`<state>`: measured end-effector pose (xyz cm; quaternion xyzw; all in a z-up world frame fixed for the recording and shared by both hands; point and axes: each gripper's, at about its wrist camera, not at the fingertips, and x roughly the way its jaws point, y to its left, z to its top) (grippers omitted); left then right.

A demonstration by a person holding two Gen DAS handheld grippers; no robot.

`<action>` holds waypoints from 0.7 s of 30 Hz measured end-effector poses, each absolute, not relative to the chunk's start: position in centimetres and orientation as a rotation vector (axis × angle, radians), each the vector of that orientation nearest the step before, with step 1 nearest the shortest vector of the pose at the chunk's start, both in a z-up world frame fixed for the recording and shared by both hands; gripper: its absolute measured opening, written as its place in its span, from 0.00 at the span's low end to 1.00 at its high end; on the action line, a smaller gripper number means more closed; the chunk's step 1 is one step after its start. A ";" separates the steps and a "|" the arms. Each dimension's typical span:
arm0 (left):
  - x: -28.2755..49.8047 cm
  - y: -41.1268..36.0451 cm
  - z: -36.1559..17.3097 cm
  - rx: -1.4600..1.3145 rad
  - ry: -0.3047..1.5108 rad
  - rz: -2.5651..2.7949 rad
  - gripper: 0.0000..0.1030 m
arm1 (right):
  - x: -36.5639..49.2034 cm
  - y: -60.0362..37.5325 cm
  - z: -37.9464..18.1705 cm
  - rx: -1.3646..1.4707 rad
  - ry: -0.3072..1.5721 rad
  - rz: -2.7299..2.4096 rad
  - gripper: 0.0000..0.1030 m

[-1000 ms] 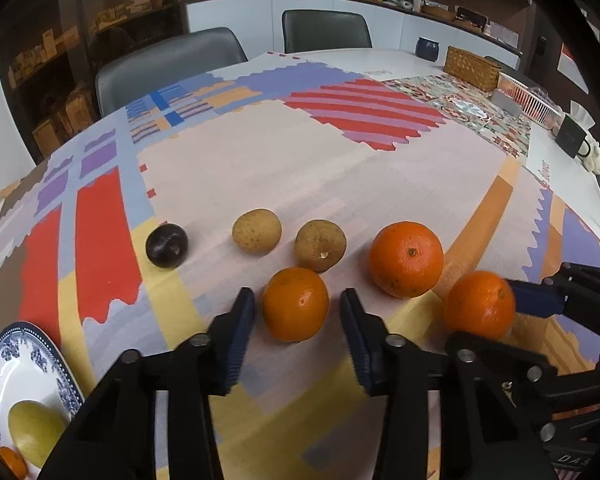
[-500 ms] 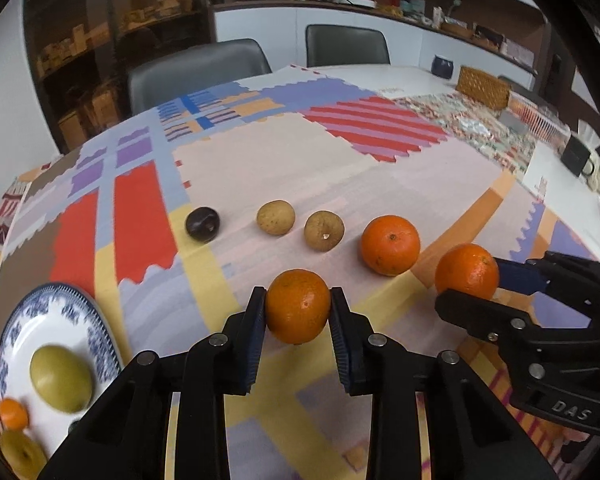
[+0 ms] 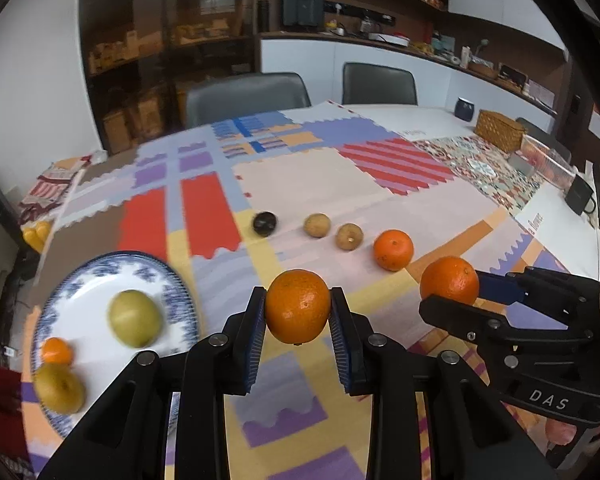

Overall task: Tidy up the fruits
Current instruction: 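Carry both held oranges onto the blue-rimmed plate and open both tools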

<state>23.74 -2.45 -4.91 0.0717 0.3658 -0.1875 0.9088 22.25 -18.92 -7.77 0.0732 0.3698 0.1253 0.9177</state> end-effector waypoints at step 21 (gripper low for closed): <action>19.5 7.1 -0.9 0.052 0.722 -0.202 0.29 | 20.7 -10.0 -2.8 0.027 0.727 0.473 0.40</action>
